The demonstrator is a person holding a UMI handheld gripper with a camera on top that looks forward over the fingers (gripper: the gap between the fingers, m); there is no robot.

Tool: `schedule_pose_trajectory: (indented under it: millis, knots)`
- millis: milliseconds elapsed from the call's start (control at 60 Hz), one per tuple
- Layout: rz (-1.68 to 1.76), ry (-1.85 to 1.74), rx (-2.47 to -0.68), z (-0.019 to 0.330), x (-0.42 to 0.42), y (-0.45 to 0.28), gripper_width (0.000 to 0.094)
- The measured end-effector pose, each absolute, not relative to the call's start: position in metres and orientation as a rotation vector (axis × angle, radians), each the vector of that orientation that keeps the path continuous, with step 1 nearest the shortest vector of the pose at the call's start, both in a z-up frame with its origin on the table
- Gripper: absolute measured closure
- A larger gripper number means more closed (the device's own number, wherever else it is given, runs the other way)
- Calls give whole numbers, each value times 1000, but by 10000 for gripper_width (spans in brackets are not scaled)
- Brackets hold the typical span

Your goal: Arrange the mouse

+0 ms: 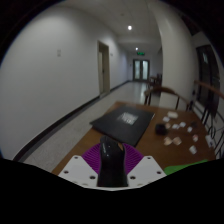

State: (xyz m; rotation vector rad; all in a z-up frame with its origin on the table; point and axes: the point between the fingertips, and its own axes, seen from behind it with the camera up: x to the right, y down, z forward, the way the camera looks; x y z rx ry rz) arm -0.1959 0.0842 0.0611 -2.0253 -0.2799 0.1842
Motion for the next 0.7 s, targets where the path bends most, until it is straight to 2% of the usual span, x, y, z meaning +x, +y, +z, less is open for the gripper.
schedule_pose_trajectory:
  millis: [133, 233, 300, 400, 533, 617, 650, 700]
  knots:
    - [68, -218, -1834, 162, -112, 50, 651]
    - [-42, -109, -1792, 189, -19, 26, 652]
    - [-84, -29, -1833, 166, 33, 10, 652]
    - [-127, 31, -1966, 86, 81, -10, 652]
    - [-123, 41, -2073, 30, 91, -8, 651]
    - [-134, 51, -2107, 10, 96, -10, 648]
    - [-131, 56, -2133, -1, 97, -12, 595]
    - [-108, 55, -2112, 2, 94, -8, 516]
